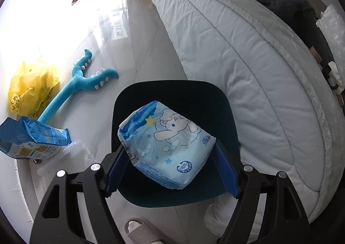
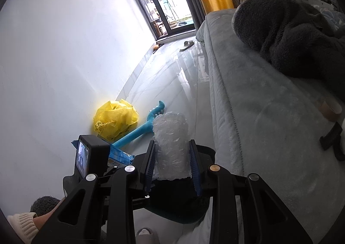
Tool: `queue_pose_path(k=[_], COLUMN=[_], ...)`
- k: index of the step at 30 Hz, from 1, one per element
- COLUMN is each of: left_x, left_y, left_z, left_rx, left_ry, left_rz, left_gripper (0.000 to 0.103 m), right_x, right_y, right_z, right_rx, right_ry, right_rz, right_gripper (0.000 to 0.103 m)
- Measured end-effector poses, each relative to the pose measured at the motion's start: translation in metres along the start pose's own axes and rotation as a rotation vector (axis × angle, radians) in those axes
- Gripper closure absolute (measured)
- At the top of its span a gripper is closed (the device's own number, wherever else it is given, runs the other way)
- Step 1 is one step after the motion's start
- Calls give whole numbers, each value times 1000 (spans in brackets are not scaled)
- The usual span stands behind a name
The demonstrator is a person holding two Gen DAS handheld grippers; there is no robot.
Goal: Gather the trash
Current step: 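Carry both items to the teal bin and open left gripper over it, then lower the bubble wrap into the bin and open the right gripper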
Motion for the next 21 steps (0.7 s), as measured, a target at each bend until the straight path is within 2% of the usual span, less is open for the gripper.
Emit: queue_pose_path(k=[5,6,10,14,21], left_x=[-6,-6,0,12,47], left_y=[16,18,24,36,53], left_z=[4,4,4,3,-3], left_rx=[26,26,14,29,55], left_ry=[27,27,11,-25,-133], left_rz=[32,33,29,27,20], left_gripper=[19,16,15,15,15], right_x=[-20,-25,-43,-58,-81], right_y=[13,13,19,24,28], right_z=[6,6,11,16,26], right_rx=[17,19,19,19,11], right_ry=[42,49,85,111,158], right_rz=[1,1,5,8,15], right_gripper=[72,72,72,72,72])
Point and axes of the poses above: each gripper's, at about its wrist camera, not at the fingertips, and x roughly against the way its jaws point, y to its left, z to its underside, the point moved 2 cm from there along -x, roughly the way its jaws point, and after that the axes turned 1 degree about z, right-handed, at the moved point
